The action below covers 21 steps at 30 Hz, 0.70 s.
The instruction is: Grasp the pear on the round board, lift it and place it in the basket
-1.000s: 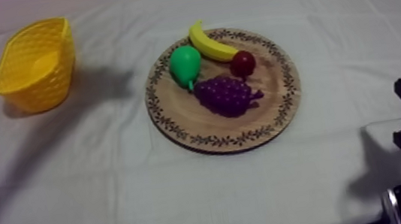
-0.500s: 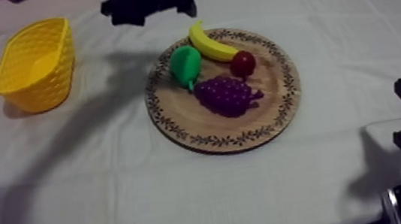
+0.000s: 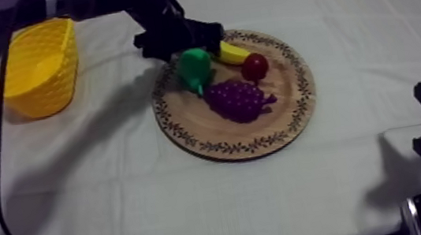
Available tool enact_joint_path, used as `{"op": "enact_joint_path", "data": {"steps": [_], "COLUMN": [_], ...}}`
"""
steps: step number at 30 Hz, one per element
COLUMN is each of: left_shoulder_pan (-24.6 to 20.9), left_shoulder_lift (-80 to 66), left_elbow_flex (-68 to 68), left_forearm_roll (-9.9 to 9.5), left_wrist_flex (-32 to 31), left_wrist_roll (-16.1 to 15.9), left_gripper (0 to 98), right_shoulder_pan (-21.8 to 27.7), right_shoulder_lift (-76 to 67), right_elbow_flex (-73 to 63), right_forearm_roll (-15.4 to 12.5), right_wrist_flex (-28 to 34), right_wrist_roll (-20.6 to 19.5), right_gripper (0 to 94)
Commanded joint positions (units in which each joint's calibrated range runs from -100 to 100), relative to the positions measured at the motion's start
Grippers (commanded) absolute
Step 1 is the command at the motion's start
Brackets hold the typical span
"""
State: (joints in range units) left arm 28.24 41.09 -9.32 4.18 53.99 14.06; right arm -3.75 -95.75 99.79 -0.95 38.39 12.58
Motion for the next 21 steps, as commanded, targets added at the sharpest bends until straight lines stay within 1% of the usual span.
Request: {"op": "enact_joint_path", "data": {"steps": [1,8,18,21], "left_shoulder_pan": [0.0,0.0,0.0,0.1], "left_shoulder_lift": [2.0,4.9,5.0,5.5], "left_elbow_flex": [-0.7,-1.9,-3.2,-3.4], "left_forearm_roll": [0.13,0.31,0.06,-0.08], "left_wrist_flex": [0.1,0.2,0.8,0.7], "left_wrist_roll": [-0.1,-0.1,0.2,0.3], "left_gripper": [94.4,87.4,85.9,80.9], "right_shoulder_pan": [0.0,0.0,-0.1,-0.1], "right_shoulder_lift": [0.0,0.0,0.0,0.0], "right_elbow_flex": [0.0,0.0,0.0,0.0], "right_forearm_roll": [0.0,0.0,0.0,0.0], "right_wrist_flex": [0.0,0.0,0.0,0.0], "right_wrist_roll": [0.0,0.0,0.0,0.0], "right_gripper": [0.3,0.3,0.3,0.3]}}
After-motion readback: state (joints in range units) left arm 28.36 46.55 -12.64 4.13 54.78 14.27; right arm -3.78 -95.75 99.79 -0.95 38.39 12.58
